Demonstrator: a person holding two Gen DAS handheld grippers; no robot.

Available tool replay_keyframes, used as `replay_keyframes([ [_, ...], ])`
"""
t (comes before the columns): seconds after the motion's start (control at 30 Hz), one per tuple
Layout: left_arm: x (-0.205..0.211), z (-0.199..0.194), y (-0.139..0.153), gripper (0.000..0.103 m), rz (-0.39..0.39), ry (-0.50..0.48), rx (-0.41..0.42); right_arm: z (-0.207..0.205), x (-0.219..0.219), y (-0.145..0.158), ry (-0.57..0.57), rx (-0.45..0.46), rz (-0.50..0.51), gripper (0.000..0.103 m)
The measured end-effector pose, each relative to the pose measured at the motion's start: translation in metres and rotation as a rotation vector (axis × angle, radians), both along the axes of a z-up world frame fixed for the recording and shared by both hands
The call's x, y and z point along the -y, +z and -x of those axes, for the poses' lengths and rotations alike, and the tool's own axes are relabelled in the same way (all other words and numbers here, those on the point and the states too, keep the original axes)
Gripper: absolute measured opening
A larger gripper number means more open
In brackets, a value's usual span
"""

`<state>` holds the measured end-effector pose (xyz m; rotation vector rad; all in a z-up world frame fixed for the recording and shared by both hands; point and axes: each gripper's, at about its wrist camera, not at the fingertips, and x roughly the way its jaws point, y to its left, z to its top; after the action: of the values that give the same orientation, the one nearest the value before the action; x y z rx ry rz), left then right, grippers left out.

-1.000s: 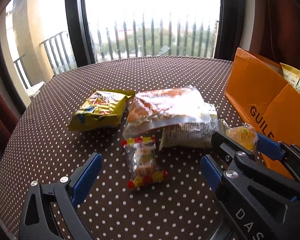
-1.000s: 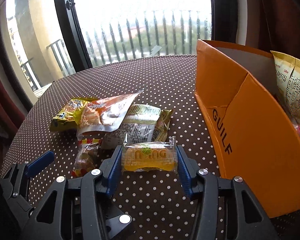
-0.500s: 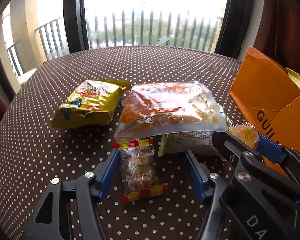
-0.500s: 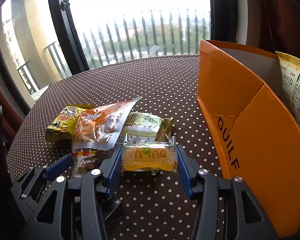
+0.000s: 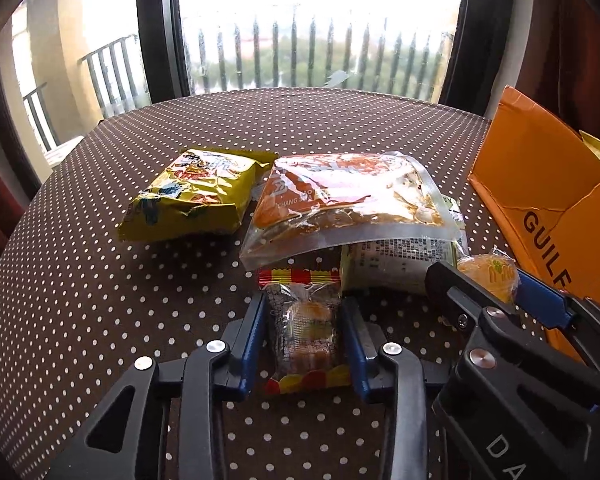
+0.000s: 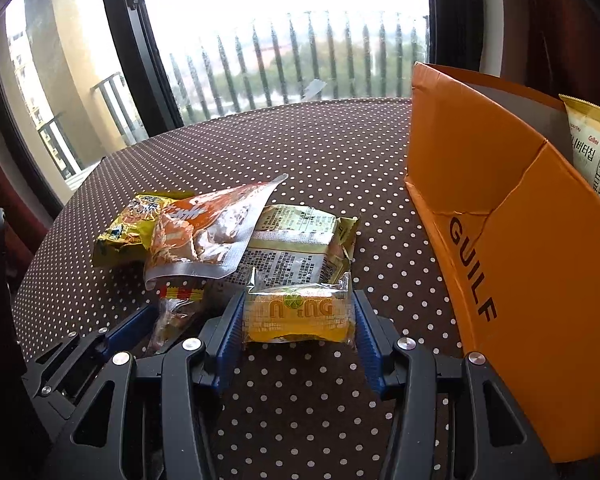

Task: Organize snacks
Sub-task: 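Grasp the yellow cake packet with the right tool while the left tool grasps the striped candy packet, then lift both held packets and carry them over the orange box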

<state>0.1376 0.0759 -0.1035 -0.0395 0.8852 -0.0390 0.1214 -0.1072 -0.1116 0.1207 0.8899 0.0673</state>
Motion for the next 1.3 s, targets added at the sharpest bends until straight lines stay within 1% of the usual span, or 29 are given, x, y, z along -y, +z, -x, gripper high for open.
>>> replay_keyframes([
  [0.23, 0.002, 0.011, 0.002, 0.035, 0.021, 0.006, -0.004, 0.011, -0.001, 0.002, 0.01, 0.006, -0.003, 0.054],
  [0.3, 0.002, 0.017, 0.004, 0.032, 0.027, 0.014, 0.011, 0.015, -0.001, 0.002, 0.012, 0.009, -0.006, 0.054],
  [0.33, 0.002, 0.02, 0.005, 0.028, 0.031, 0.026, 0.019, 0.017, -0.001, 0.003, 0.013, 0.011, -0.009, 0.054],
  [0.37, 0.002, 0.023, 0.007, 0.027, 0.033, 0.033, 0.024, 0.019, 0.0, 0.004, 0.013, 0.014, -0.014, 0.054],
  [0.47, 0.003, 0.033, 0.009, 0.027, 0.037, 0.03, 0.034, 0.026, 0.001, 0.009, 0.01, 0.031, -0.011, 0.054],
  [0.7, 0.005, 0.05, 0.014, 0.027, 0.038, 0.029, 0.043, 0.039, 0.002, 0.013, 0.014, 0.036, -0.026, 0.054],
  [0.83, 0.005, 0.05, 0.021, 0.027, 0.032, 0.033, 0.059, 0.046, 0.002, 0.018, 0.019, 0.05, -0.031, 0.054],
  [1.03, 0.006, 0.059, 0.039, 0.027, 0.023, 0.032, 0.097, 0.055, 0.004, 0.032, 0.024, 0.082, -0.041, 0.054],
  [1.3, 0.01, 0.068, 0.072, 0.027, 0.024, 0.031, 0.165, 0.058, 0.01, 0.063, 0.036, 0.145, -0.049, 0.054],
])
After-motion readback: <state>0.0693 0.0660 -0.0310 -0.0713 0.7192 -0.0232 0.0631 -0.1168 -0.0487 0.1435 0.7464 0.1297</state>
